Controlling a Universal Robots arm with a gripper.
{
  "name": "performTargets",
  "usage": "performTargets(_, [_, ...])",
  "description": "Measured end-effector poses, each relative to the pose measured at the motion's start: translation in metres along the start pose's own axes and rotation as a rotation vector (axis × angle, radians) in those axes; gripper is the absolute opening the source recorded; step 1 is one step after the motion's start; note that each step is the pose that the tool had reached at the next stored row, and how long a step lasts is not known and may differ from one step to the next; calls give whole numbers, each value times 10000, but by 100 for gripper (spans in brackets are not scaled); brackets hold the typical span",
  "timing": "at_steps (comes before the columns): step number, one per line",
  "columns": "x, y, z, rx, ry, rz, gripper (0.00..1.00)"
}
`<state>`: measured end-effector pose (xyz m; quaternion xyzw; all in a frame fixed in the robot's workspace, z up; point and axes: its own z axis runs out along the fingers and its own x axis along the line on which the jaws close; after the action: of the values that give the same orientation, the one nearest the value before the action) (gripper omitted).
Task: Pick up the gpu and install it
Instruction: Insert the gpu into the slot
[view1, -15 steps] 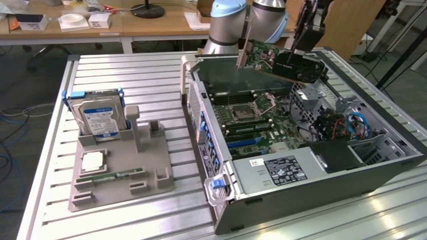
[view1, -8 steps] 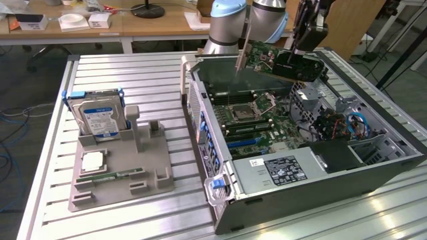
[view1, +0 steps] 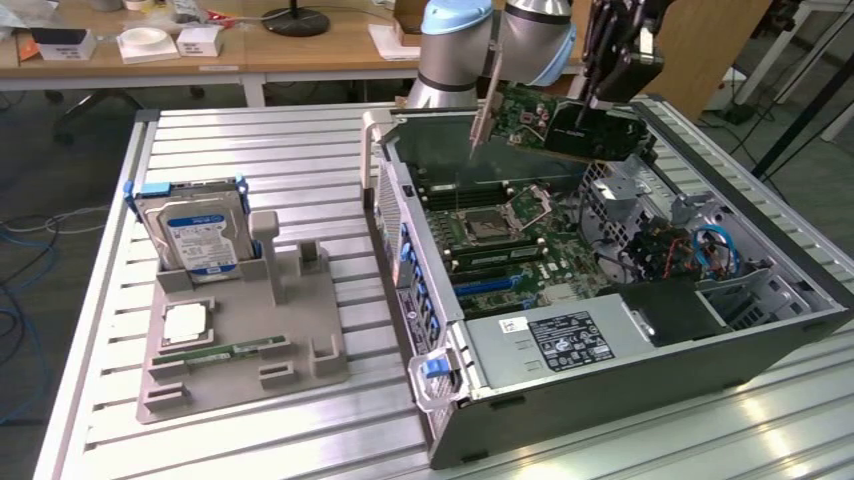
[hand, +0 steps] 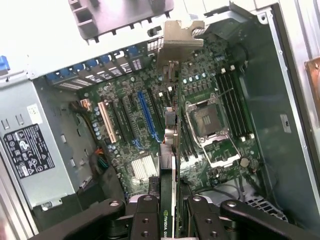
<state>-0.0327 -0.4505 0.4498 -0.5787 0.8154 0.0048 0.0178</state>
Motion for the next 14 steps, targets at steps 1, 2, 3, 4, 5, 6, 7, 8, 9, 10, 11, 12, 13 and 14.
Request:
performTargets(1, [0, 0, 0, -4, -1, -116, 26])
performTargets(2, [0, 0, 0, -8, -3, -232, 26])
performTargets(3, [0, 0, 0, -12, -4, -346, 26])
performTargets(4, [0, 0, 0, -16, -6, -474, 26])
performTargets(5, [0, 0, 0, -21, -7, -594, 26])
performTargets(6, [0, -1, 0, -24, -9, -714, 26])
performTargets(7, [0, -1, 0, -29, -10, -835, 26])
performTargets(8, [0, -1, 0, -33, -12, -957, 26])
performTargets(9, [0, -1, 0, -37, -14, -1078, 26])
performTargets(10, [-1, -2, 0, -42, -15, -1202, 26])
performTargets(11, [-1, -2, 0, -46, -16, -1333, 26])
performTargets(12, [-1, -2, 0, -50, -18, -1457, 26])
performTargets(13, [-1, -2, 0, -54, -20, -1580, 26])
performTargets(14, [-1, -2, 0, -59, -22, -1702, 26])
